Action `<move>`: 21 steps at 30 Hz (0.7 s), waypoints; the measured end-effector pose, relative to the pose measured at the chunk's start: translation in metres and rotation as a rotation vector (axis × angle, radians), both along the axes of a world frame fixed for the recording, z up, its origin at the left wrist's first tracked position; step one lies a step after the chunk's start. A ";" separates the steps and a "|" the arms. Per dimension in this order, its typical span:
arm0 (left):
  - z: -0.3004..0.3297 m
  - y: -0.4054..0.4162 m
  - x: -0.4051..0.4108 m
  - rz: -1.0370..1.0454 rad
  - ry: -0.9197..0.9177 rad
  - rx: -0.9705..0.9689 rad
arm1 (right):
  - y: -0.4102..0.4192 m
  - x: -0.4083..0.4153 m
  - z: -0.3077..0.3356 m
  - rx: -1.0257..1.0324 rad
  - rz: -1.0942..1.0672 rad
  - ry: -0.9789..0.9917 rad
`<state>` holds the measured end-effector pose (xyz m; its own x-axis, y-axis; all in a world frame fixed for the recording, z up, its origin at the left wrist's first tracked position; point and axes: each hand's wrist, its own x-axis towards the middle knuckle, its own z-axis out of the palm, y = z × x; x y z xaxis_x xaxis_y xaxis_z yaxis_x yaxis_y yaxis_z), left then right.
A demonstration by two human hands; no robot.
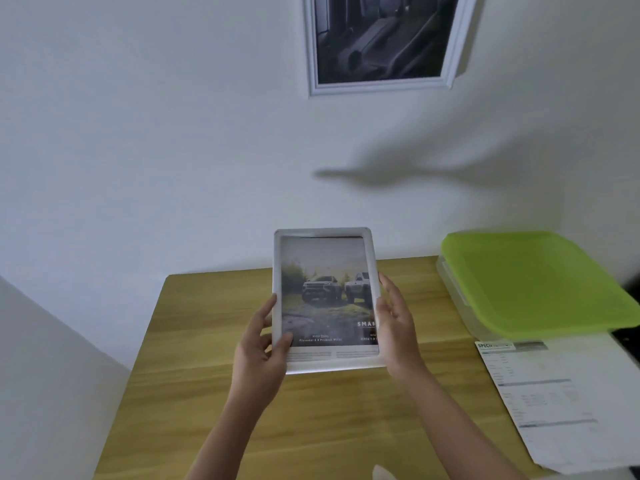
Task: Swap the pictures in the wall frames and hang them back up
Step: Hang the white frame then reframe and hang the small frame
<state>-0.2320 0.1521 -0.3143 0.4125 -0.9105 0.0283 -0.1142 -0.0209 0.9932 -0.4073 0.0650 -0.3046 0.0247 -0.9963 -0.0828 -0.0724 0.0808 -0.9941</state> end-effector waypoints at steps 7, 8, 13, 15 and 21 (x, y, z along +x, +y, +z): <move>0.057 -0.066 -0.046 -0.150 -0.058 -0.157 | -0.048 -0.061 0.055 -0.251 -0.216 -0.113; 0.068 -0.080 -0.058 -0.172 -0.071 -0.198 | -0.061 -0.076 0.065 -0.294 -0.233 -0.120; 0.133 -0.147 -0.134 -0.224 -0.133 -0.370 | -0.121 -0.157 0.131 -0.496 -0.285 -0.218; 0.162 -0.174 -0.164 -0.248 -0.155 -0.444 | -0.141 -0.189 0.160 -0.572 -0.291 -0.256; 0.253 -0.239 -0.225 -0.234 -0.246 -0.608 | -0.197 -0.248 0.253 -0.753 -0.285 -0.327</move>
